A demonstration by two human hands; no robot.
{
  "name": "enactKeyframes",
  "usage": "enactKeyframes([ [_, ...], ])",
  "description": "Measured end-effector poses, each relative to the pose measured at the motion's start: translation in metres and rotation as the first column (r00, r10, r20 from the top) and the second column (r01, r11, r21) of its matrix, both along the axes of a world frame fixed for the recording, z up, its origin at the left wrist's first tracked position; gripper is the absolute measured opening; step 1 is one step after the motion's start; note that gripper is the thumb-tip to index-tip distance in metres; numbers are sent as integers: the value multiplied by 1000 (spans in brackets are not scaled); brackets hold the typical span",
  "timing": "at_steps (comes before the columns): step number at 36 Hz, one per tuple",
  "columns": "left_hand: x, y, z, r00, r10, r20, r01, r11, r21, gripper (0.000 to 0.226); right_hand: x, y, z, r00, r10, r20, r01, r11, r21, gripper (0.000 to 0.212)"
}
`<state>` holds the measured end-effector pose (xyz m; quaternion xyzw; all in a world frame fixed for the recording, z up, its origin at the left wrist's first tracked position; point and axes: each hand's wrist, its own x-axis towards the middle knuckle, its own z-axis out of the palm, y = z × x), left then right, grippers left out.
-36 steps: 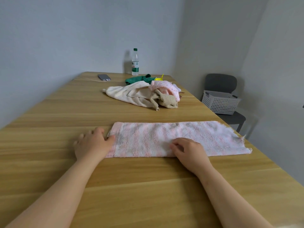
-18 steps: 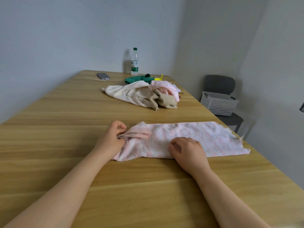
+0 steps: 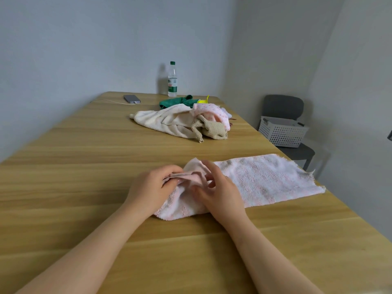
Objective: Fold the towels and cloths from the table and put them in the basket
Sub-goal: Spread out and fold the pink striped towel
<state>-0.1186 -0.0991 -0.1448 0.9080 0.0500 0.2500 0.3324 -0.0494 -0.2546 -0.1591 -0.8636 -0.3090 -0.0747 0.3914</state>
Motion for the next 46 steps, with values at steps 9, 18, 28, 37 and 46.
enactKeyframes([
  [9,-3,-3,3,999,-7,-46,9,999,48,28,1,-7,1,999,-28,44,22,992,126,35],
  [18,-4,6,45,970,102,-222,-110,994,-24,15,8,-25,49,991,-97,89,75,972,221,14],
  [28,-7,-8,169,964,79,253,33,912,-409,21,-6,-39,173,997,-72,-38,80,782,618,26],
  [37,-43,-32,260,863,21,505,220,884,-412,20,-41,-55,265,983,-149,107,25,689,724,14],
  [46,-80,-47,313,783,33,621,264,886,-381,12,-72,-68,326,979,-143,142,-31,588,808,21],
])
